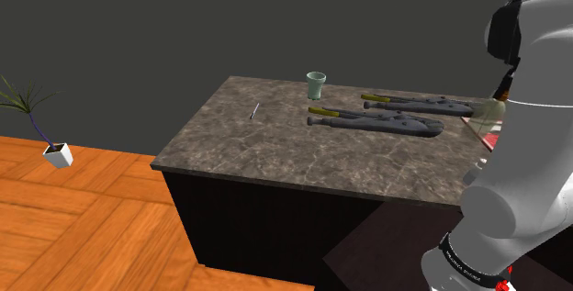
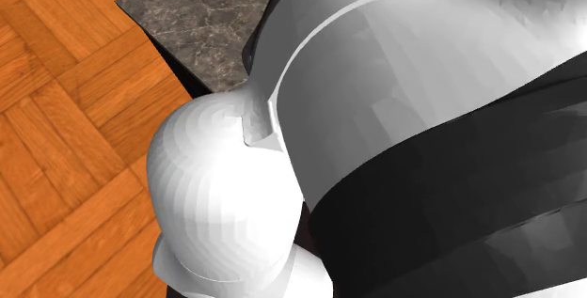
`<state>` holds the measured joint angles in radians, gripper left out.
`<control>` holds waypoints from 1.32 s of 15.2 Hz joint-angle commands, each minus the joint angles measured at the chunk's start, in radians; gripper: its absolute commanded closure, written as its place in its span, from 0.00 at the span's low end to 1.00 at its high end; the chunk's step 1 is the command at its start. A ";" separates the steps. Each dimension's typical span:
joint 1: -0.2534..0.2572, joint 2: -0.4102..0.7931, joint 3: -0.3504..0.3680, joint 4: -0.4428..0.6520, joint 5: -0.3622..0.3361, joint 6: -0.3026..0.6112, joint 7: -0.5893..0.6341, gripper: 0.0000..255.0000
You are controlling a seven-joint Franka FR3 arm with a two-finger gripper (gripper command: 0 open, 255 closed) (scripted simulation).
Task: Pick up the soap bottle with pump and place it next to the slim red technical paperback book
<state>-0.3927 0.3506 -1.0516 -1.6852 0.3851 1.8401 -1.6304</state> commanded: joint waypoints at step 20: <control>-0.014 0.043 0.029 -0.086 0.049 0.108 -0.037 0.00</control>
<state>-0.4067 0.3939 -1.0223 -1.7710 0.4343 1.9481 -1.6676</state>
